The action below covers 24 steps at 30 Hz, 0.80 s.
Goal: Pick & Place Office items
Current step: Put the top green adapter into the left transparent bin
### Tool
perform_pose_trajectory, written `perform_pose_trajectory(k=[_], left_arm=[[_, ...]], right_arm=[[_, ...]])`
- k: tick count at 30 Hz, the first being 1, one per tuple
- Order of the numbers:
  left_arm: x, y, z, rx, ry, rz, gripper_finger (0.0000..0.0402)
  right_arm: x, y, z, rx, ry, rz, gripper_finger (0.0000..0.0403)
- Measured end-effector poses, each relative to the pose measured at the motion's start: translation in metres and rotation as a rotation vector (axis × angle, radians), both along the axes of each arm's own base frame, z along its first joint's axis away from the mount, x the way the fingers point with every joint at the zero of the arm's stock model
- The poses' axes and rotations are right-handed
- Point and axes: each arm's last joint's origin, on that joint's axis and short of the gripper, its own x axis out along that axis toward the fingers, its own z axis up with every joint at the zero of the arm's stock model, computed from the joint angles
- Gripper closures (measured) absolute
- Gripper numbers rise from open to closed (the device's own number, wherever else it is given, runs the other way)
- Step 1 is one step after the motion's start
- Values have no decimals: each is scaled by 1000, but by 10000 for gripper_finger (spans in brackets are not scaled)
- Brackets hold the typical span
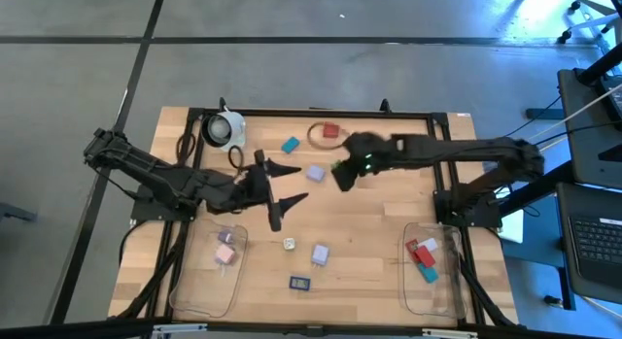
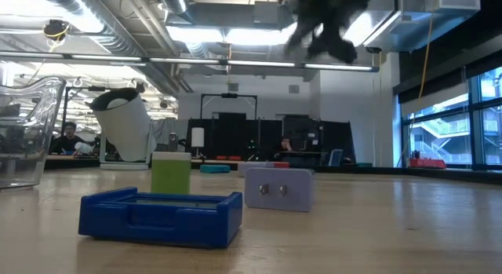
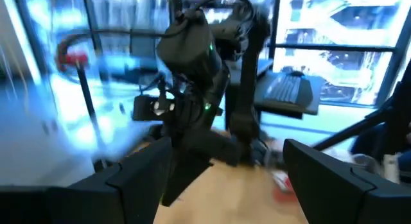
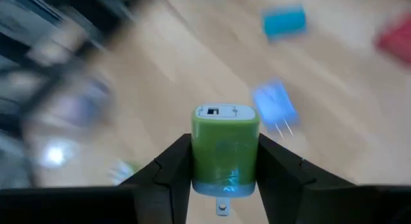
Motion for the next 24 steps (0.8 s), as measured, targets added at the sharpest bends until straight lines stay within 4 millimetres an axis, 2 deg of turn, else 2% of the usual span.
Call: perform_pose_trajectory(k=[5, 10, 16, 24], left_arm=[[0, 1, 14, 217, -48, 11, 107], [-1, 8, 26, 356, -107, 65, 107], [4, 18, 27, 527, -74, 75, 107], [15, 35, 22, 537, -67, 70, 107]], right_arm=[[-19, 1, 51, -52, -309, 29, 257], [-32, 4, 81, -38, -522, 84, 259], [-30, 8, 97, 18, -692, 187, 258], [-26, 8, 99, 32, -729, 204, 258]])
